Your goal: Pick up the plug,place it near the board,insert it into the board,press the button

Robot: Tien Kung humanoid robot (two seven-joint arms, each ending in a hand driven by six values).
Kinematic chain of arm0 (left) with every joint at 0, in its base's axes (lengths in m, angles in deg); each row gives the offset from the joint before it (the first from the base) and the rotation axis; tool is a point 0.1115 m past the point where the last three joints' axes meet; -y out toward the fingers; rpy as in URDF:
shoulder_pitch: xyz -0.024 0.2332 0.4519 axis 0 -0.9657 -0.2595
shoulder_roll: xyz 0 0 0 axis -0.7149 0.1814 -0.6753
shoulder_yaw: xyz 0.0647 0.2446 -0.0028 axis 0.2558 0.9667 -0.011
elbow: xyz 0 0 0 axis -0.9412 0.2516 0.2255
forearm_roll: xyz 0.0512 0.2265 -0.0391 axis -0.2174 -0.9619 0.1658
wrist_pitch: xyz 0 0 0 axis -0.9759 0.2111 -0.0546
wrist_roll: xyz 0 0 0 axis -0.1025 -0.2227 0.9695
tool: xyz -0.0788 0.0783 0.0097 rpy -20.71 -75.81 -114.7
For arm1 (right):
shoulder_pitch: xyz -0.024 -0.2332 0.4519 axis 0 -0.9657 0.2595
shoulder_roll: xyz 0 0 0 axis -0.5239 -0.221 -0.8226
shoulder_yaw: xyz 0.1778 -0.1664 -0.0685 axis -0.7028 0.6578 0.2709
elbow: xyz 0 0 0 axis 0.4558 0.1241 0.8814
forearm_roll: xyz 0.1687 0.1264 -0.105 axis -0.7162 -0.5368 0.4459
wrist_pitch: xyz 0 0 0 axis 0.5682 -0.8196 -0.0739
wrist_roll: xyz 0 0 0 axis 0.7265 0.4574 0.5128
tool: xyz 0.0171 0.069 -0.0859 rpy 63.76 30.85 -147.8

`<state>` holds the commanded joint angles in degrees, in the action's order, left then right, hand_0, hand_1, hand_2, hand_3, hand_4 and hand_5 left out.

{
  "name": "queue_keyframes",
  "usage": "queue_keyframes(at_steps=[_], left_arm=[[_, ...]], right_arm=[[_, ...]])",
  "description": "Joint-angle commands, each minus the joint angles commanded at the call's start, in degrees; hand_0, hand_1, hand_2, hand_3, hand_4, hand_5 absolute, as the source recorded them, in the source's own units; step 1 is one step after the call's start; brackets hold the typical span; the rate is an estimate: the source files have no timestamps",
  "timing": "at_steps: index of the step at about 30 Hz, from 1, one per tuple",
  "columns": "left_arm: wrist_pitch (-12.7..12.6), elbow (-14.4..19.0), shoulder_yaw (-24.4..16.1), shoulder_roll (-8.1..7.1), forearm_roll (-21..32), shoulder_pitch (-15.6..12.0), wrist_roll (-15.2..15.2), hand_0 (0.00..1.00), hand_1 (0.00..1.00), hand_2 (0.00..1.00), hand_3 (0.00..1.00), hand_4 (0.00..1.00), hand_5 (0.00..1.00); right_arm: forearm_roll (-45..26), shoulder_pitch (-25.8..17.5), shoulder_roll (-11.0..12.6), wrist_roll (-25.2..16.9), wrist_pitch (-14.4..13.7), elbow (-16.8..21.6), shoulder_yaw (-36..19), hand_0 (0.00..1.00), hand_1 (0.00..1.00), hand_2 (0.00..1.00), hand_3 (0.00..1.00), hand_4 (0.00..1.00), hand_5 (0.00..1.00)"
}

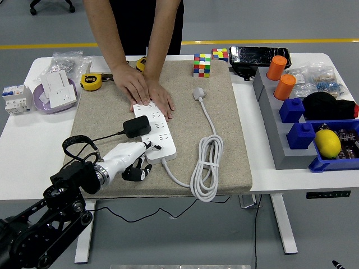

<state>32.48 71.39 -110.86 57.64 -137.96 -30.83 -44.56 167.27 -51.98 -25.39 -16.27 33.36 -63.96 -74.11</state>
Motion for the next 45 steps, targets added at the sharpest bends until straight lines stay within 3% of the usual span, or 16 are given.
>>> queue_keyframes(at_steps=[8, 20, 25, 33, 36, 40, 41, 43, 45], left_arm=[[0.02, -1.11, -0.35, 0.81, -1.19, 0.42, 0.01, 0.190, 0.043, 0.145, 0.855, 0.492, 0.002], [0.40, -1.69, -0.05, 0.66, -2.07, 0.42, 0.20, 0.189, 0.033, 0.145, 0.831, 0.491, 0.002], [-0.18, -0.04, -0.73, 0.60, -2.47, 0.28, -0.11, 0.189, 0.033, 0.145, 0.827, 0.490, 0.002], [-0.54, 5.22, -3.56, 0.26, -3.14, -0.53, -0.31, 0.189, 0.034, 0.145, 0.808, 0.488, 0.002], [-2.30, 7.67, -5.69, 0.52, -1.85, -1.57, -1.57, 0.198, 0.037, 0.148, 0.748, 0.479, 0.002], [-8.17, 10.07, -9.43, 1.23, 2.69, -3.53, -5.83, 0.198, 0.037, 0.148, 0.748, 0.479, 0.002], [-10.00, 10.31, -10.46, 1.51, 4.35, -3.99, -7.30, 0.268, 0.115, 0.139, 0.553, 0.734, 0.072], [-13.06, 10.31, -12.08, 2.05, 8.92, -4.69, -10.11, 0.268, 0.115, 0.139, 0.553, 0.734, 0.072], [-13.89, 10.24, -13.98, 2.68, 13.15, -5.52, -12.02, 0.268, 0.115, 0.139, 0.553, 0.734, 0.072]], right_arm=[[0.07, 0.05, -0.07, 0.03, 0.01, 0.00, -0.15, 0.815, 0.752, 0.751, 0.789, 0.998, 0.908], [0.11, 0.07, -0.03, 0.02, -0.02, 0.00, -0.32, 0.817, 0.752, 0.751, 0.789, 0.998, 0.908], [0.21, 0.06, -0.11, 0.08, 0.00, 0.00, -0.33, 0.817, 0.751, 0.751, 0.789, 0.998, 0.908], [0.31, 0.24, -0.03, 0.08, 0.00, 0.00, -0.25, 0.817, 0.751, 0.751, 0.789, 0.998, 0.908], [0.61, 0.06, -0.03, 0.19, 0.03, 0.00, -0.44, 0.817, 0.750, 0.751, 0.789, 0.998, 0.909], [0.74, -0.07, -0.02, 0.16, 0.03, 0.00, -0.48, 0.817, 0.750, 0.751, 0.789, 0.998, 0.909], [0.79, -0.12, -0.04, 0.18, 0.04, 0.00, -0.51, 0.817, 0.750, 0.751, 0.789, 0.998, 0.908], [0.90, -0.19, -0.08, 0.20, 0.06, 0.00, -0.56, 0.817, 0.750, 0.751, 0.789, 0.998, 0.908], [0.92, -0.21, -0.13, 0.17, 0.05, 0.00, -0.62, 0.817, 0.750, 0.751, 0.789, 0.998, 0.908]])
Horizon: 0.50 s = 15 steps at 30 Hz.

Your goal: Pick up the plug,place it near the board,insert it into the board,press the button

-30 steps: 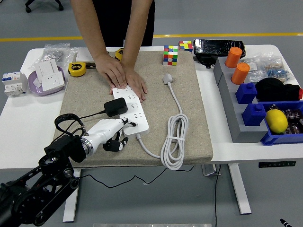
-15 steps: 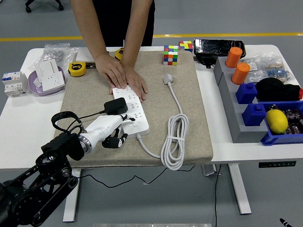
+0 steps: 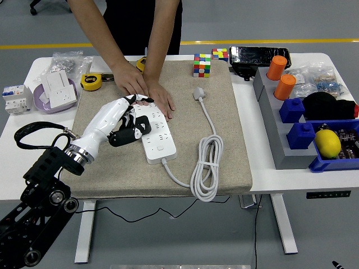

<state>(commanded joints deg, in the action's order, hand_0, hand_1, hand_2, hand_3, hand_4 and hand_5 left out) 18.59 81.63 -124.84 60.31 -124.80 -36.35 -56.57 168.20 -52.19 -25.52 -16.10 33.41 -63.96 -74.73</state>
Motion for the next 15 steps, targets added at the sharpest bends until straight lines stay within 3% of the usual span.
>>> queue_keyframes(at_steps=[1, 2, 7, 8, 13, 14, 15], left_arm=[[-0.11, -0.07, -0.88, 0.26, 2.50, -0.37, -0.66, 0.268, 0.115, 0.139, 0.553, 0.734, 0.072], [-0.14, -0.20, -1.54, 0.45, 4.35, -0.63, -1.09, 0.492, 0.453, 0.401, 0.513, 0.927, 0.198], [0.46, -1.69, -4.95, 1.31, 12.99, -1.79, -2.71, 0.492, 0.453, 0.401, 0.513, 0.927, 0.198], [0.61, -1.94, -5.34, 1.40, 14.46, -1.94, -2.86, 0.828, 0.913, 0.870, 0.815, 0.998, 0.411], [2.63, -4.06, -7.17, 2.16, 23.65, -2.71, -3.66, 0.828, 0.913, 0.870, 0.815, 0.998, 0.411], [4.08, -4.63, -7.33, 2.16, 25.72, -2.89, -3.46, 0.957, 0.998, 0.998, 0.955, 0.998, 0.504], [4.78, -4.90, -7.43, 2.09, 27.03, -3.05, -3.39, 0.957, 0.998, 0.998, 0.955, 0.998, 0.504]], right_arm=[[-0.08, 0.00, -0.02, -0.04, 0.00, 0.00, 0.07, 0.817, 0.750, 0.751, 0.789, 0.998, 0.908], [-0.13, 0.00, -0.03, -0.07, 0.00, 0.00, 0.12, 0.817, 0.750, 0.751, 0.789, 0.998, 0.908], [-0.08, 0.01, 0.02, -0.03, -0.01, 0.00, 0.02, 0.817, 0.750, 0.751, 0.789, 0.998, 0.908], [-0.04, -0.01, 0.03, 0.00, -0.01, 0.00, -0.03, 0.817, 0.750, 0.751, 0.789, 0.998, 0.909], [-0.15, -0.13, 0.03, -0.01, -0.04, 0.00, -0.06, 0.817, 0.750, 0.751, 0.789, 0.998, 0.909], [-0.06, -0.12, -0.03, 0.04, -0.04, 0.00, -0.18, 0.817, 0.751, 0.751, 0.789, 0.998, 0.910], [-0.11, -0.09, -0.08, 0.03, -0.06, 0.00, -0.22, 0.817, 0.751, 0.751, 0.789, 0.998, 0.910]])
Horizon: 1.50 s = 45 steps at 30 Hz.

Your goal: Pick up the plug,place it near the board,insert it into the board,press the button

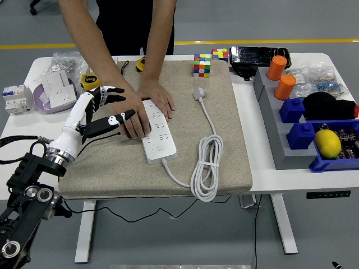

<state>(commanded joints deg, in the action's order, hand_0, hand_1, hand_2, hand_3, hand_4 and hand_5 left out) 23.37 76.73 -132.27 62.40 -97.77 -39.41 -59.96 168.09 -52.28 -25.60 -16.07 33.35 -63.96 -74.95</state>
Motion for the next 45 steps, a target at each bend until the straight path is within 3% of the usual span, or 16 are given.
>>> queue_keyframes(at_steps=[17, 25, 32, 45], left_arm=[[1.64, -1.58, -2.05, 0.05, -2.41, -0.66, 1.44, 0.998, 0.998, 0.998, 0.989, 0.998, 0.522], [2.95, -2.62, -2.53, 0.10, -9.46, -0.57, 2.94, 0.998, 0.998, 0.998, 0.989, 0.998, 0.520], [2.66, -3.24, -3.75, -0.09, -13.59, -0.10, 3.34, 0.998, 0.998, 0.998, 0.990, 0.998, 0.515], [2.37, -3.47, -6.69, -0.28, -15.02, -0.57, 3.08, 0.998, 0.998, 0.998, 0.989, 0.998, 0.510]], right_arm=[[-0.15, 0.09, -0.33, -0.07, -0.06, 0.00, -0.48, 0.817, 0.750, 0.751, 0.788, 0.998, 0.909], [0.49, -0.20, -0.46, 0.27, -0.06, 0.00, -1.30, 0.817, 0.750, 0.751, 0.789, 0.998, 0.908], [0.35, -0.01, -0.58, 0.02, 0.04, 0.00, -0.69, 0.818, 0.751, 0.751, 0.789, 0.998, 0.909], [0.41, -0.30, -0.02, 0.26, 0.08, 0.00, -0.60, 0.817, 0.750, 0.751, 0.789, 0.998, 0.909]])
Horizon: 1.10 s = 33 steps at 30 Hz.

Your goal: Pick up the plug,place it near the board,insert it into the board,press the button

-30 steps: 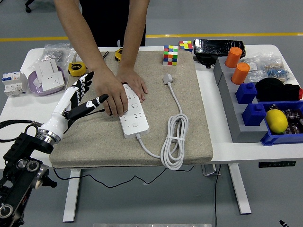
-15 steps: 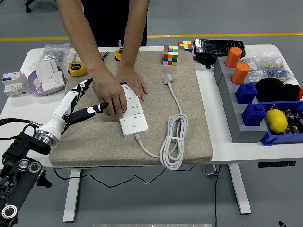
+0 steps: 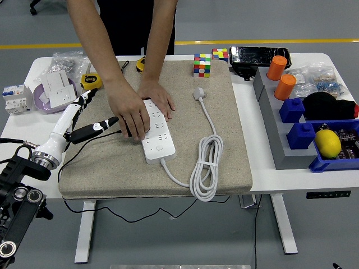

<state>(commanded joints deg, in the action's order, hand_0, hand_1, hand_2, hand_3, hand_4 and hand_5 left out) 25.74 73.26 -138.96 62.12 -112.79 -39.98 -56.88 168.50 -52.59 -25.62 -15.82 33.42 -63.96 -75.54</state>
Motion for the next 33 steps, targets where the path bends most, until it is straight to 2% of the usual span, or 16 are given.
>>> queue_keyframes(at_steps=[15, 21, 24, 28, 31, 32, 33], left_arm=[[-0.28, -4.41, -5.92, 1.01, -2.79, 0.72, -0.07, 0.998, 0.998, 0.998, 0.991, 0.998, 0.510], [-0.13, -3.87, -6.35, 0.96, -4.65, 0.56, 0.35, 0.998, 0.998, 0.998, 0.990, 0.998, 0.508], [0.00, -3.18, -5.35, 0.47, -6.70, 0.57, 0.89, 0.998, 0.998, 0.998, 0.990, 0.998, 0.508], [0.82, -3.24, -1.69, -0.90, -14.10, 2.15, 2.36, 0.998, 0.998, 0.998, 0.983, 0.998, 0.492], [0.70, -5.04, 2.06, -1.56, -18.53, 5.05, 2.76, 0.998, 0.998, 0.998, 0.983, 0.998, 0.492], [0.63, -5.50, 2.86, -1.65, -19.41, 5.77, 2.81, 0.998, 0.998, 0.998, 0.967, 0.998, 0.434], [0.55, -6.42, 4.16, -1.76, -20.54, 7.02, 2.89, 0.998, 0.998, 0.998, 0.967, 0.998, 0.434]], right_arm=[[-0.34, 0.20, -0.11, -0.04, -0.05, 0.00, -0.10, 0.817, 0.751, 0.751, 0.788, 0.998, 0.908], [-0.49, 0.21, -0.14, -0.11, -0.06, 0.00, -0.09, 0.817, 0.751, 0.751, 0.789, 0.998, 0.909], [-0.55, 0.17, -0.10, -0.15, -0.09, 0.00, -0.08, 0.817, 0.751, 0.751, 0.789, 0.998, 0.909], [-0.38, 0.17, -0.09, -0.04, -0.06, 0.00, -0.20, 0.817, 0.751, 0.751, 0.789, 0.998, 0.909], [-0.48, 0.32, -0.12, -0.11, -0.04, 0.00, 0.04, 0.817, 0.751, 0.751, 0.789, 0.998, 0.909], [-0.52, 0.38, -0.12, -0.14, -0.04, 0.00, 0.12, 0.816, 0.751, 0.751, 0.788, 0.998, 0.909], [-0.66, 0.49, -0.10, -0.22, -0.05, 0.00, 0.29, 0.816, 0.751, 0.751, 0.788, 0.998, 0.909]])
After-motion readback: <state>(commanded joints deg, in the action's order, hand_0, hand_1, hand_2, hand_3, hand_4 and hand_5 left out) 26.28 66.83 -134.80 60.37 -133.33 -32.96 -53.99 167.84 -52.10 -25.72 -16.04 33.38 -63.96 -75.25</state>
